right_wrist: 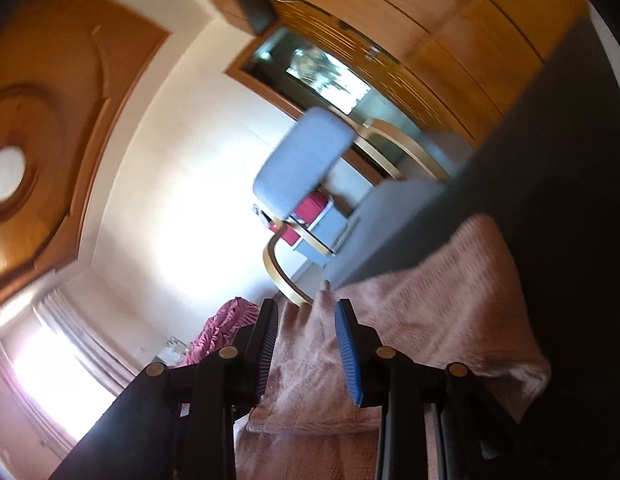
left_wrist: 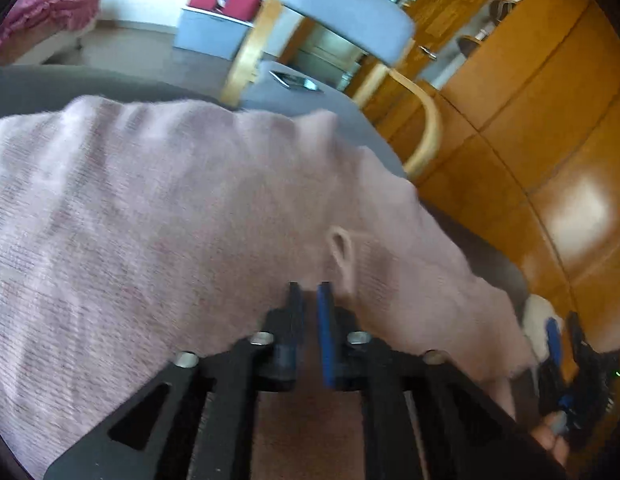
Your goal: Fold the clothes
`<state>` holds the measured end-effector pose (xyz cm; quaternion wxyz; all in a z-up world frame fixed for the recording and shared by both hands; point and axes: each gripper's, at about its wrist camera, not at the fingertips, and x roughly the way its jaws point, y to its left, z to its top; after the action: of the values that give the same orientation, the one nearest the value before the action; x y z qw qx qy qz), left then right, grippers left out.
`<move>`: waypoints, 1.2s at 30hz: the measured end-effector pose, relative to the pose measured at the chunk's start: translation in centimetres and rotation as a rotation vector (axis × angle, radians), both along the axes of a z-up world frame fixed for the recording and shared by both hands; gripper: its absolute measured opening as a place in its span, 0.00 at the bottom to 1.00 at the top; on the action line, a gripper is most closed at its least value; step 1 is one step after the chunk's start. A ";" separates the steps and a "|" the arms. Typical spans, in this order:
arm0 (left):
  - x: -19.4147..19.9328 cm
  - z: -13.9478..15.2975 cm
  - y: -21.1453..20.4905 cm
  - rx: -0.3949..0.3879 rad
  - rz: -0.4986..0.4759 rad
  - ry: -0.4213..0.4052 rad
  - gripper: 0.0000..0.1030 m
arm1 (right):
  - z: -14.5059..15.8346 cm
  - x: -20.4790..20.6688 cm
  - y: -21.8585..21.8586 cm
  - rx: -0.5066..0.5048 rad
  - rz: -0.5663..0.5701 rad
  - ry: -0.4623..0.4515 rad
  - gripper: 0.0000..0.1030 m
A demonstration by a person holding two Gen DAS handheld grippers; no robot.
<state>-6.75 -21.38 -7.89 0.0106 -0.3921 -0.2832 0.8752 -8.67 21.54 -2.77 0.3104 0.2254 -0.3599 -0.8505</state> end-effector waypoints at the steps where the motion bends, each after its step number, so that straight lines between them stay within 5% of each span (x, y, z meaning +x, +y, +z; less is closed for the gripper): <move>1: 0.1 0.3 0.6 -0.028 -0.020 0.004 0.31 | -0.2 -0.1 -0.3 0.010 0.005 -0.001 0.29; 5: -0.3 1.0 4.0 -0.207 -0.116 0.013 0.64 | -1.4 -1.0 -1.7 0.062 0.037 -0.072 0.29; 9: -0.6 1.1 6.6 -0.348 -0.182 0.005 0.66 | -1.1 -0.6 -2.2 0.064 0.063 -0.040 0.29; 19: -0.8 1.0 3.7 -0.124 -0.131 0.038 0.66 | -1.9 -1.0 -1.4 -0.011 0.066 -0.054 0.29; 28: -1.9 0.0 2.9 0.121 -0.164 0.060 0.81 | -2.1 -1.0 -1.5 -0.008 0.076 -0.069 0.29; 31: -1.9 0.1 3.5 0.076 -0.170 0.059 0.81 | -2.2 -1.0 -1.4 -0.009 0.074 -0.072 0.29; 36: -1.8 0.6 6.1 -0.129 -0.200 0.049 0.81 | -2.2 -1.0 -1.3 -0.015 0.070 -0.074 0.29</move>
<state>-8.56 -15.29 -7.29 0.0797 -0.3969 -0.1854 0.8954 -9.64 20.24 -4.93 0.3283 0.2669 -0.3693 -0.8274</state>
